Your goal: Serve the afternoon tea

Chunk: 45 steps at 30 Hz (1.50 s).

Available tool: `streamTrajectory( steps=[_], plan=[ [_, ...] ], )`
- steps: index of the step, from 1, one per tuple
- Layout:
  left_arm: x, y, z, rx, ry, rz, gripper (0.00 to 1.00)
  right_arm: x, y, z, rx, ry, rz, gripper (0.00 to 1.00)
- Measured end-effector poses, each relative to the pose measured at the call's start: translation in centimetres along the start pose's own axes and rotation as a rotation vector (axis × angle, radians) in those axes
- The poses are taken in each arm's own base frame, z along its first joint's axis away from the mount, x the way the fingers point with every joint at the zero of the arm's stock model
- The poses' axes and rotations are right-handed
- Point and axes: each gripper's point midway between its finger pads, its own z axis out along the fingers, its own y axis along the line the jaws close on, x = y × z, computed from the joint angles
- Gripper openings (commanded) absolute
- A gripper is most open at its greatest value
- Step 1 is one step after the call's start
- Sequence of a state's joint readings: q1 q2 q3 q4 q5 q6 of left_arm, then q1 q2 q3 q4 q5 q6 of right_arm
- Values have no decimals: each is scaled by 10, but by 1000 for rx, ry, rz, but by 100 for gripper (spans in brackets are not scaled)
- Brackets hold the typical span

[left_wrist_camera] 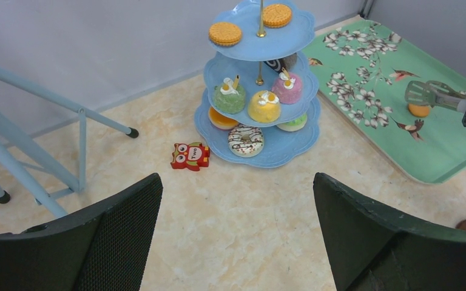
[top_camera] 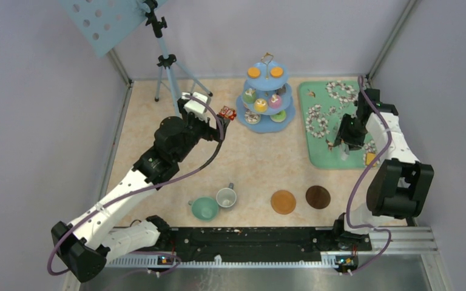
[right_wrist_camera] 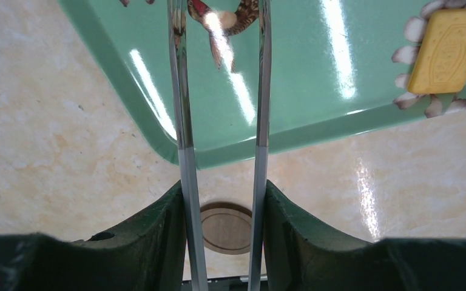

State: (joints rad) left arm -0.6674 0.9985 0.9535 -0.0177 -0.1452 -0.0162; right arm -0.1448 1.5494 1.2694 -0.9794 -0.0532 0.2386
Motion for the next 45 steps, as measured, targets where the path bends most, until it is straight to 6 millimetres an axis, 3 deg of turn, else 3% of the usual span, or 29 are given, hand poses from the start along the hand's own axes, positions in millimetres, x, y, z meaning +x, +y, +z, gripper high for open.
streamTrajectory(
  steps=[7,15,24,45],
  plan=[
    [-1,2,0,-5,-4,17,99,-6,8,-23,-52,-86,-6,14],
    [-3,-1,-2,9,-11,16,99,5,5,-27,-34,-28,-12,30],
    [-3,-4,-2,26,-10,16,99,3,-2,-9,24,65,-8,36],
    [-3,-5,-2,36,-10,16,99,-1,-16,4,109,106,-28,47]
  ],
)
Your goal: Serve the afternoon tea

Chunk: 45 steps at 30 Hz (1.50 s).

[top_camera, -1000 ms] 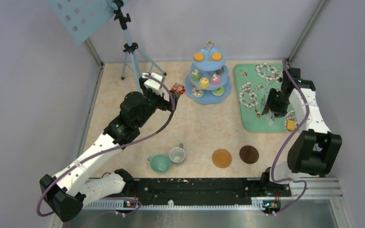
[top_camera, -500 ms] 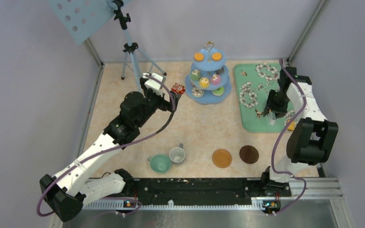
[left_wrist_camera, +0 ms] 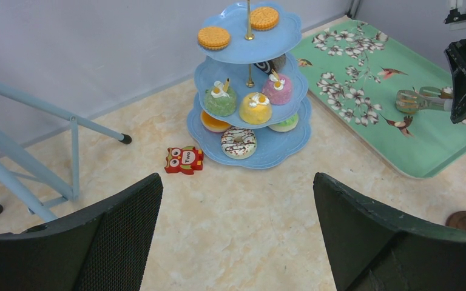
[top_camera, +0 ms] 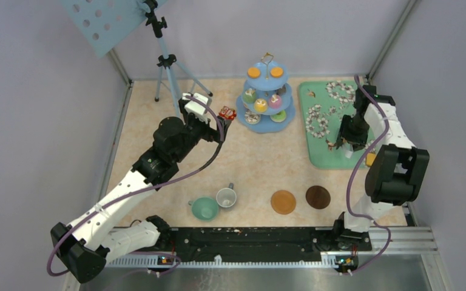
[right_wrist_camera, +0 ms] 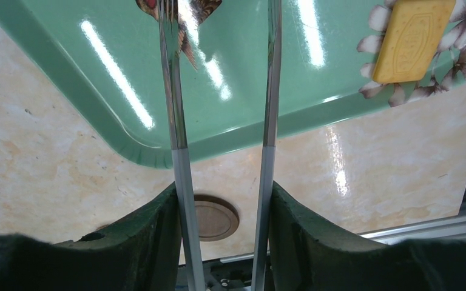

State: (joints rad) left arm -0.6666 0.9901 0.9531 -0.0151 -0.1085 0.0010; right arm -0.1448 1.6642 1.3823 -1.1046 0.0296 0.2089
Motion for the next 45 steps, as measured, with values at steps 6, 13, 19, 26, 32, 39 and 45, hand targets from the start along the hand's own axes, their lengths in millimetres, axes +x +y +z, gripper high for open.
streamTrajectory(
  steps=[6,13,19,26,32,39,45],
  plan=[
    [0,0,0,0,0,0,99,-1,0,1,3,0,0,47],
    [0,0,0,0,0,0,99,0,0,6,7,18,-1,46],
    [0,0,0,0,0,0,99,-2,0,8,8,19,-1,42],
    [0,0,0,0,0,0,99,-4,0,7,7,16,-6,41],
    [-2,0,-2,-1,-6,-1,99,-2,0,13,11,37,-9,41],
    [-6,1,-4,-4,-16,-1,99,0,3,18,19,52,-22,33],
    [-6,1,-4,-5,-17,-2,99,-5,3,14,21,35,-23,27]
  ],
)
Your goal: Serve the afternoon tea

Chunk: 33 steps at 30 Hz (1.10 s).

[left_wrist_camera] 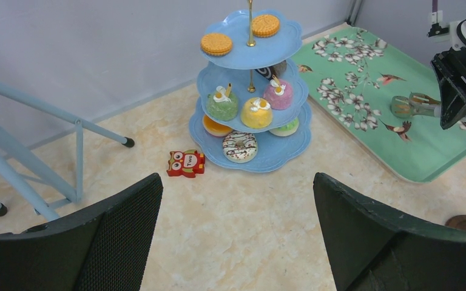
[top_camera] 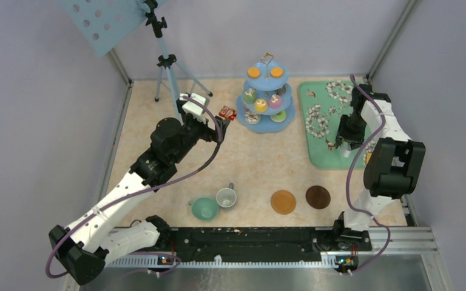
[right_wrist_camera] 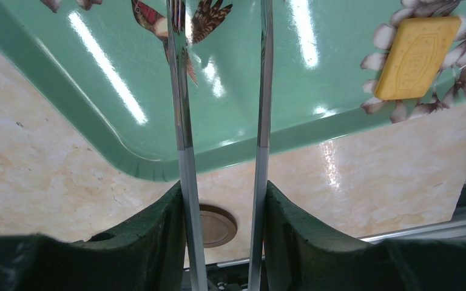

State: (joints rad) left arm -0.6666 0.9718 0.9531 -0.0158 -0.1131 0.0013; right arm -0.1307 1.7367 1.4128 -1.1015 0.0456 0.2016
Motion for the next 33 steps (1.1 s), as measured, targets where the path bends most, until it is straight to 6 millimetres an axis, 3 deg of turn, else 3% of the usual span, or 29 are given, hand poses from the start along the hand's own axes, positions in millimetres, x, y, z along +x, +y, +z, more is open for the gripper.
streamTrajectory(
  steps=[5,11,16,20,25,27,30,33],
  plan=[
    [0,0,0,0,-2,0,99,-6,1,-8,-8,-41,2,23],
    [-1,0,0,0,-2,0,99,-13,5,-34,-50,-139,5,20],
    [-1,1,0,-4,-2,0,99,-20,24,-48,-148,-185,-11,19],
    [-1,1,0,-8,-2,0,99,-45,65,-85,-279,-294,-74,19],
    [-1,2,0,-12,-2,0,99,-90,137,-160,-498,-488,-173,20],
    [-1,3,0,-16,-2,1,99,-101,163,-181,-558,-525,-212,20],
    [-1,3,0,-18,-2,1,99,-109,198,-197,-609,-545,-272,20],
    [-1,4,0,-21,-2,0,99,-105,222,-198,-622,-526,-315,21]
  ],
)
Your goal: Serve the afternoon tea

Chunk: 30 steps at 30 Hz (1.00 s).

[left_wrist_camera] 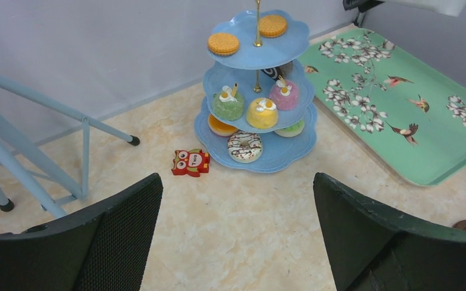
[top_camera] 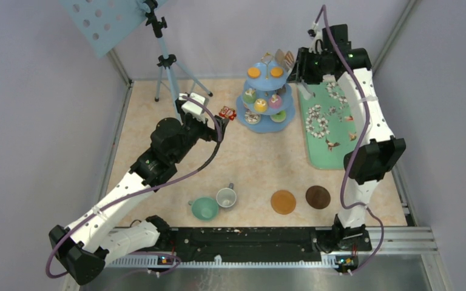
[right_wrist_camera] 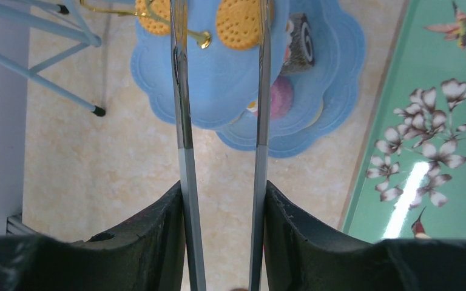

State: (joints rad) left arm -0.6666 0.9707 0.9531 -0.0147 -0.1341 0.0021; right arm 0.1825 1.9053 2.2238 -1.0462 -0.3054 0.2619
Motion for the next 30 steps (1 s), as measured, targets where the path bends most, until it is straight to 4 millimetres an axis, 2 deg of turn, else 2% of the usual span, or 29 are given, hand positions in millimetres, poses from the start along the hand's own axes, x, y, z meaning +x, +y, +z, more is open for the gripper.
streamTrajectory(
  steps=[5,16,23,30],
  plan=[
    [0,1,0,-4,0,0,99,25,14,5,15,90,-15,21],
    [0,1,0,-5,1,0,99,67,5,2,113,192,-33,23],
    [0,1,0,-5,1,1,99,68,12,-7,110,178,-50,26],
    [0,1,0,-5,1,0,99,72,21,-7,105,181,-72,30]
  ],
)
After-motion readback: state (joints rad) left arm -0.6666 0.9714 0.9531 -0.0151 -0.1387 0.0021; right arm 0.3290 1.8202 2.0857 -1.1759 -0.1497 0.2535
